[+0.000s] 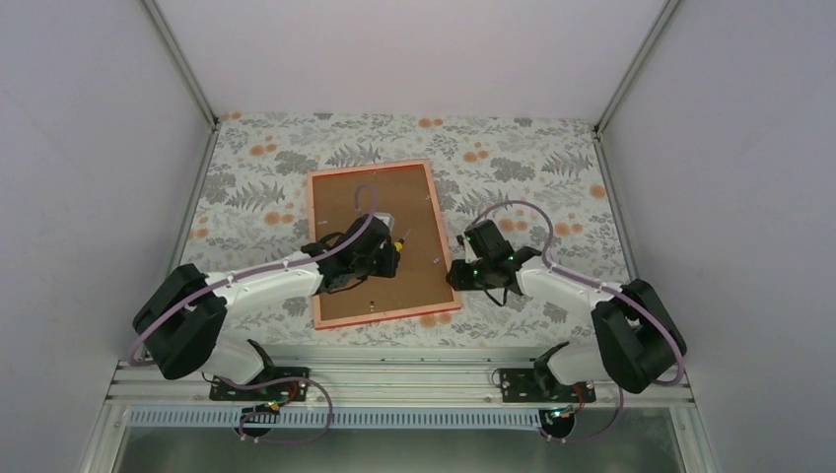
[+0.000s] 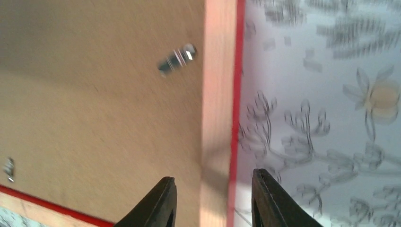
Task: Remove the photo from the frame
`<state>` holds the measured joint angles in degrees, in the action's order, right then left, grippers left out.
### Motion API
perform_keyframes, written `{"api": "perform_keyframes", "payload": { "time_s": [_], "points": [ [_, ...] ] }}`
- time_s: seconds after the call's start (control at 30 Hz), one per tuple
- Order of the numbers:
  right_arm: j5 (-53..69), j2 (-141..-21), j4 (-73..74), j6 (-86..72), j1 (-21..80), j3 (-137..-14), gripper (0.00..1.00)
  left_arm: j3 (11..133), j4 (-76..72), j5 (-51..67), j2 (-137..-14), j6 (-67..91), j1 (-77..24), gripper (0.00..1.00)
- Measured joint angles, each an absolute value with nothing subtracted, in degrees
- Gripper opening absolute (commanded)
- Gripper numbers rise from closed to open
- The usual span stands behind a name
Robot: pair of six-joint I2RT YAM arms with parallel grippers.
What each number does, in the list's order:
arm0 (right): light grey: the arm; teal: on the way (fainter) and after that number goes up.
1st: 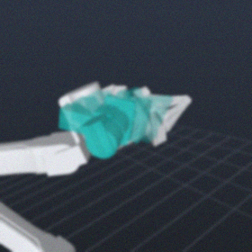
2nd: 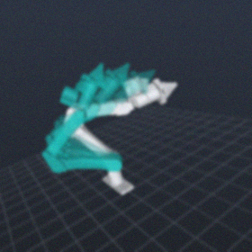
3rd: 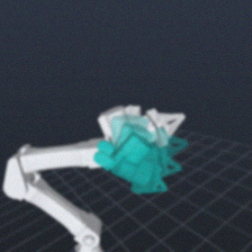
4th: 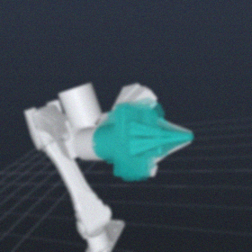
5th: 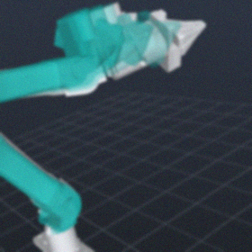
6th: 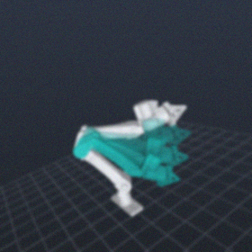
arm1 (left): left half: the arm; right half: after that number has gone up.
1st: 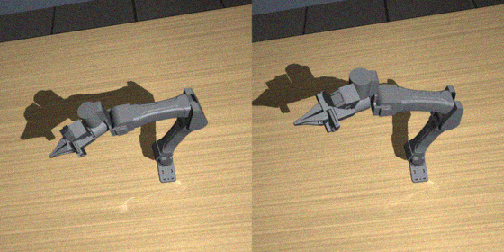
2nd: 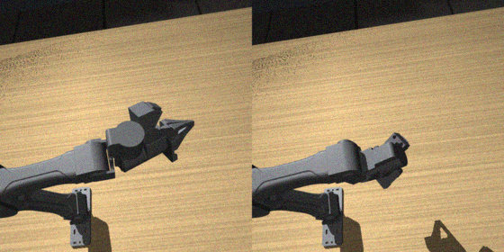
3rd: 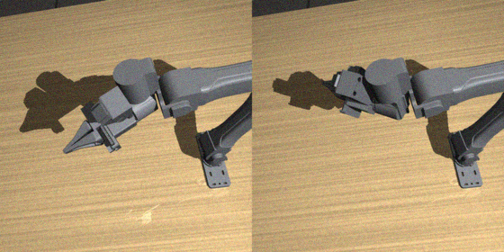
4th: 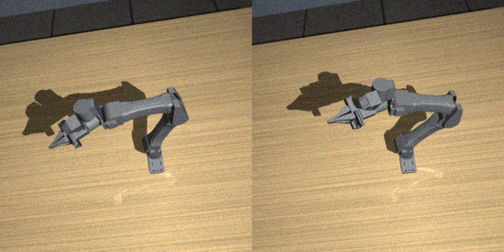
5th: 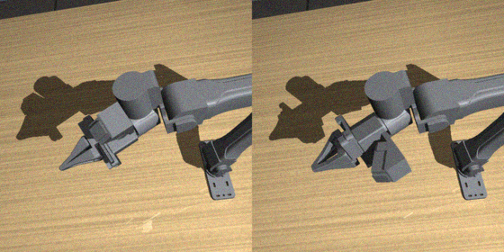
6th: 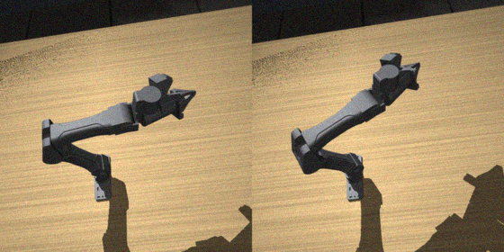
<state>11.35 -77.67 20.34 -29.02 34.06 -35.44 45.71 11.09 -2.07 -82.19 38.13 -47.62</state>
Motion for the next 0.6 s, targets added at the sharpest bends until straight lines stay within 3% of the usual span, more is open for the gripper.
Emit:
{"api": "perform_keyframes", "payload": {
  "time_s": [0.37, 0.6],
  "points": [
    [7.99, -90.39, 15.84, -25.39, 29.82, -51.62, 0.41, 45.08, 11.09, -0.86, -81.06, 36.21, -44.45, 0.02],
    [6.07, -102.94, 13.30, -23.66, 28.71, -61.60, 0.39, 44.71, 11.16, -0.23, -80.71, 35.07, -43.97, 0.02]
  ]
}}
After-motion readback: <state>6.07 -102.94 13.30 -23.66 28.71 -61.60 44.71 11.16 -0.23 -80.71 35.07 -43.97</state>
